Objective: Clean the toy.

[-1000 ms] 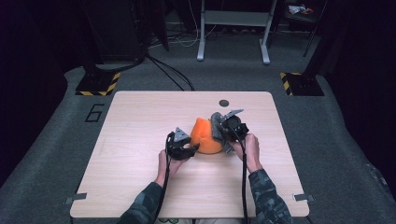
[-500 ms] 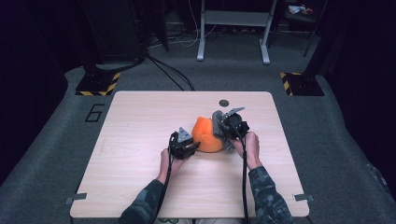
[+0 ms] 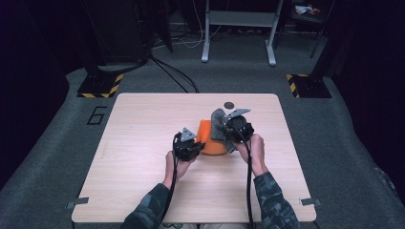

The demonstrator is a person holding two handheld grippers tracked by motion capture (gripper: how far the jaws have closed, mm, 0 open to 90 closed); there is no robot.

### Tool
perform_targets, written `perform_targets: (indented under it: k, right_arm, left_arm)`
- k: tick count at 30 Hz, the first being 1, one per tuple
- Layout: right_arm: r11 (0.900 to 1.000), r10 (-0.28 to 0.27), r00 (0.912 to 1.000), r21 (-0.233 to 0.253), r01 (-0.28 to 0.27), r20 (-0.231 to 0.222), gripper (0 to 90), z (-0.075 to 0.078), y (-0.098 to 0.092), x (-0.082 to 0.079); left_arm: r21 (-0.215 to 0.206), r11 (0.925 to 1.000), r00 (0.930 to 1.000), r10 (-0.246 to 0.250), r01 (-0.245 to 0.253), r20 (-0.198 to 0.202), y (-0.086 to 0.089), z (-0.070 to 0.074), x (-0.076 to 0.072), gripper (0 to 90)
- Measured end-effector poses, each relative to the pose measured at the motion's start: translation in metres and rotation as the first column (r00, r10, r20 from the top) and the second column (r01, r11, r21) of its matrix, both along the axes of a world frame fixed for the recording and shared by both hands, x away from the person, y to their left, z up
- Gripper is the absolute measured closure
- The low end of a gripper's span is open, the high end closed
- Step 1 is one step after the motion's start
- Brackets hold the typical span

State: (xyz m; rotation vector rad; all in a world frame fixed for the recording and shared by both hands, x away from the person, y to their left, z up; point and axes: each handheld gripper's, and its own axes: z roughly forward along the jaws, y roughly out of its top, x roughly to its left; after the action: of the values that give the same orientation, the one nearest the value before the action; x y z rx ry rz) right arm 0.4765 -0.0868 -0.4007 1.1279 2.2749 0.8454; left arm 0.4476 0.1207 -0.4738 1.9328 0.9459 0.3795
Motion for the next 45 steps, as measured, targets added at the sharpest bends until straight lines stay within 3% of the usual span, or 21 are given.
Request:
perform_targets:
  k: [1, 2, 5, 6, 8, 11, 16, 18, 30, 37, 45]
  right_arm:
    - [1.000, 0.000, 1.0000, 0.000, 0.000, 0.000, 73.2, 0.000, 0.000, 0.000]
    - [0.999, 0.038, 0.9991, -0.004, -0.038, 0.021, 73.2, 0.004, 0.007, -0.003]
    - [0.998, 0.064, 0.9979, -0.022, -0.064, 0.013, 73.1, 0.004, 0.016, -0.004]
    - [0.995, 0.070, 0.9975, -0.066, -0.070, 0.009, 73.1, -0.003, 0.024, -0.002]
    - [0.993, 0.069, 0.9976, -0.095, -0.069, -0.003, 73.2, -0.010, 0.028, 0.000]
    - [0.995, 0.064, 0.9978, -0.079, -0.065, -0.018, 73.2, -0.013, 0.028, 0.001]
    - [0.996, 0.060, 0.9977, -0.059, -0.062, -0.030, 73.1, -0.014, 0.022, 0.003]
    - [0.996, 0.071, 0.9974, -0.061, -0.071, -0.013, 73.0, -0.016, 0.016, 0.004]
    - [1.000, 0.003, 0.9981, -0.006, -0.003, -0.061, 72.8, -0.030, -0.011, 0.006]
    - [0.999, -0.035, 0.9945, -0.004, 0.035, -0.099, 72.7, -0.039, -0.023, 0.008]
    - [0.996, -0.087, 0.9859, -0.036, 0.083, -0.143, 72.9, -0.058, -0.036, 0.014]
  left_arm:
    - [0.000, 1.0000, 1.0000, 0.000, 0.000, 0.000, 0.000, 0.000, 0.000, 83.8]
    - [-0.013, 0.9999, 1.0000, -0.007, 0.007, -0.001, -0.001, 0.003, -0.002, 83.8]
    - [-0.003, 0.9999, 0.9999, -0.010, 0.010, 0.000, -0.003, 0.004, -0.004, 83.8]
    - [0.008, 0.9999, 1.0000, -0.008, 0.008, -0.004, -0.004, 0.001, -0.004, 83.7]
    - [0.011, 0.9999, 1.0000, -0.005, 0.005, -0.006, -0.004, -0.001, -0.003, 83.6]
    - [0.000, 1.0000, 0.9998, 0.002, -0.002, -0.019, 0.000, -0.005, -0.002, 83.3]
    - [-0.007, 1.0000, 0.9999, 0.003, -0.003, -0.010, 0.001, -0.007, -0.002, 83.0]
    - [-0.009, 1.0000, 1.0000, 0.001, -0.001, -0.008, 0.001, -0.007, -0.001, 82.8]
    - [-0.009, 0.9999, 1.0000, -0.006, 0.006, -0.008, 0.001, -0.009, -0.002, 82.3]
    - [-0.007, 1.0000, 1.0000, -0.007, 0.007, -0.003, 0.001, -0.009, -0.002, 82.3]
    - [-0.007, 1.0000, 1.0000, -0.005, 0.005, -0.005, 0.002, -0.010, -0.002, 82.4]
